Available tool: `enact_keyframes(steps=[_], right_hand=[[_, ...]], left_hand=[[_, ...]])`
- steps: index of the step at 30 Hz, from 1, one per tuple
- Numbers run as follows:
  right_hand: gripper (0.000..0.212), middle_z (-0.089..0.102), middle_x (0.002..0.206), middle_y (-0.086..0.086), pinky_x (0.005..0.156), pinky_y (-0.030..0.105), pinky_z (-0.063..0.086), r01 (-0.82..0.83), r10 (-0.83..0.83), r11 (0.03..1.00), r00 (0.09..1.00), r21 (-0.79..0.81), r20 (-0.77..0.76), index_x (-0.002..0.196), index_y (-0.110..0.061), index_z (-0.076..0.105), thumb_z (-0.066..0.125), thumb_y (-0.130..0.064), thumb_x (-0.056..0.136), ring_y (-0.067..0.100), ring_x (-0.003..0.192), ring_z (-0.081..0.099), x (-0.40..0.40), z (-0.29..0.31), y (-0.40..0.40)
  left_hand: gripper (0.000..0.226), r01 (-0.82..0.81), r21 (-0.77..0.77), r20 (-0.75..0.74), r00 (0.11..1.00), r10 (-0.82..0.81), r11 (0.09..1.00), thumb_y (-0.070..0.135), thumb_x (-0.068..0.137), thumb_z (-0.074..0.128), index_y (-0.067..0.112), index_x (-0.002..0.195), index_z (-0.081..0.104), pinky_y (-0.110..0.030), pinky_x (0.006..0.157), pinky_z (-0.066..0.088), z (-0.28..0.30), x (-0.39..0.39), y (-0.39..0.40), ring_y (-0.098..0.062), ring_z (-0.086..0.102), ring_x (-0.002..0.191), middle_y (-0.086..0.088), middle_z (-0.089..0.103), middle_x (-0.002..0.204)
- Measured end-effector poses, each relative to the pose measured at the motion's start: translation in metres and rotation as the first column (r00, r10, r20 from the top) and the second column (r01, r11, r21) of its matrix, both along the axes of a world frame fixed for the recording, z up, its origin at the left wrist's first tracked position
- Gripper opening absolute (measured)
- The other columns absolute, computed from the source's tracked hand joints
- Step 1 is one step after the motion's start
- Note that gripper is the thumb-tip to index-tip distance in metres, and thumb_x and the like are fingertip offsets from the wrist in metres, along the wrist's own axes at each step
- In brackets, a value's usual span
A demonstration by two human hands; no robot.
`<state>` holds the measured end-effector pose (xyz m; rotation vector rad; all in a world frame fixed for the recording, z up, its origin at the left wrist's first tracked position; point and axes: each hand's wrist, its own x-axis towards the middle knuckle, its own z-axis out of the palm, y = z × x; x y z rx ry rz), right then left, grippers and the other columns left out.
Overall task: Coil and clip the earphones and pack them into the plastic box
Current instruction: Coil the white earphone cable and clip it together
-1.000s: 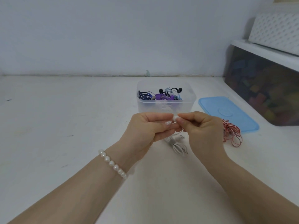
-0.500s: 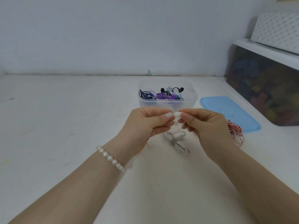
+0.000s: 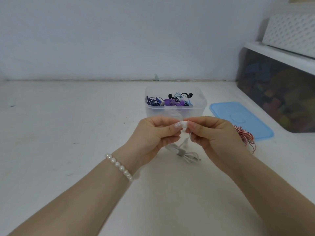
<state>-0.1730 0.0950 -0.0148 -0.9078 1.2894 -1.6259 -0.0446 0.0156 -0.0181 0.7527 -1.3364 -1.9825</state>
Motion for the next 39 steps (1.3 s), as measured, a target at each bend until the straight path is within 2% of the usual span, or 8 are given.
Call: enact_keyframes(steps=[7, 11, 21, 29, 32, 35, 37, 39], right_hand=[[0.013, 0.062, 0.056, 0.006, 0.054, 0.019, 0.044, -0.016, 0.016, 0.999, 1.0, 0.041, 0.007, 0.068, -0.008, 0.074, 0.065, -0.011, 0.059, 0.012, 0.051, 0.049, 0.0, 0.002, 0.001], [0.01, 0.064, 0.058, 0.007, 0.056, 0.024, 0.041, 0.055, -0.047, 0.996, 0.993, 0.076, -0.104, 0.072, -0.009, 0.073, 0.066, 0.0, 0.072, 0.014, 0.054, 0.049, -0.001, 0.001, 0.0], [0.01, 0.064, 0.059, 0.005, 0.056, 0.024, 0.039, 0.096, -0.089, 0.992, 0.993, 0.088, -0.079, 0.082, -0.004, 0.072, 0.066, -0.002, 0.074, 0.011, 0.051, 0.049, -0.002, -0.001, 0.0], [0.01, 0.066, 0.064, 0.004, 0.053, 0.022, 0.04, 0.085, -0.059, 0.99, 0.975, 0.114, -0.213, 0.083, -0.009, 0.073, 0.066, -0.014, 0.078, 0.013, 0.057, 0.051, -0.005, 0.0, 0.001], [0.032, 0.067, 0.067, -0.003, 0.053, 0.016, 0.043, 0.058, 0.019, 0.983, 0.915, 0.176, -0.404, 0.102, -0.021, 0.068, 0.073, -0.027, 0.07, 0.006, 0.058, 0.056, -0.007, 0.007, 0.006], [0.08, 0.069, 0.076, -0.004, 0.064, 0.019, 0.048, 0.056, 0.176, 0.947, 0.731, 0.315, -0.659, 0.126, -0.036, 0.048, 0.085, -0.022, 0.056, 0.006, 0.062, 0.058, -0.009, 0.006, 0.008], [0.095, 0.068, 0.077, -0.005, 0.068, 0.026, 0.051, 0.059, 0.265, 0.919, 0.639, 0.391, -0.722, 0.133, -0.041, 0.037, 0.086, -0.018, 0.055, 0.009, 0.066, 0.061, -0.007, 0.0, 0.007], [0.096, 0.069, 0.074, -0.005, 0.066, 0.029, 0.055, 0.024, 0.312, 0.904, 0.645, 0.427, -0.697, 0.135, -0.044, 0.033, 0.083, -0.014, 0.059, 0.009, 0.066, 0.064, -0.005, -0.003, 0.006]], left_hand=[[0.012, -0.062, -0.164, 0.029, 0.997, 0.068, 0.985, 0.007, 0.058, 0.072, 0.004, 0.068, 0.066, -0.019, 0.054, 0.053, -0.001, -0.001, 0.0, -0.01, 0.061, 0.048, -0.002, 0.065, 0.053], [0.009, -0.096, -0.312, 0.052, 0.992, 0.118, 0.945, -0.006, 0.07, 0.069, 0.002, 0.074, 0.069, -0.021, 0.059, 0.056, -0.001, -0.002, 0.0, -0.012, 0.064, 0.052, -0.004, 0.068, 0.057], [0.011, -0.047, -0.268, 0.047, 0.997, 0.062, 0.962, -0.003, 0.073, 0.068, 0.005, 0.08, 0.071, -0.022, 0.064, 0.056, -0.002, 0.0, -0.002, -0.01, 0.066, 0.059, -0.002, 0.07, 0.061], [0.009, -0.031, -0.273, 0.063, 0.997, 0.05, 0.961, 0.0, 0.073, 0.069, 0.001, 0.082, 0.07, -0.022, 0.062, 0.056, -0.004, -0.002, -0.003, -0.012, 0.066, 0.06, -0.006, 0.071, 0.065], [0.01, -0.07, -0.267, 0.078, 0.992, 0.094, 0.961, -0.002, 0.074, 0.069, -0.002, 0.084, 0.069, -0.021, 0.061, 0.057, -0.003, -0.001, -0.008, -0.01, 0.065, 0.056, -0.004, 0.07, 0.061], [0.005, -0.066, -0.3, 0.137, 0.984, 0.111, 0.952, -0.001, 0.075, 0.07, 0.003, 0.078, 0.069, -0.02, 0.059, 0.056, -0.004, 0.002, -0.012, -0.008, 0.065, 0.053, 0.0, 0.068, 0.056], [0.006, -0.043, -0.333, 0.189, 0.976, 0.112, 0.942, 0.001, 0.075, 0.07, 0.007, 0.074, 0.069, -0.019, 0.058, 0.054, -0.004, 0.003, -0.014, -0.007, 0.064, 0.052, 0.002, 0.068, 0.055], [0.007, -0.031, -0.375, 0.238, 0.963, 0.129, 0.926, 0.004, 0.075, 0.072, 0.01, 0.073, 0.07, -0.018, 0.058, 0.052, -0.005, 0.004, -0.018, -0.006, 0.064, 0.054, 0.004, 0.068, 0.057]])
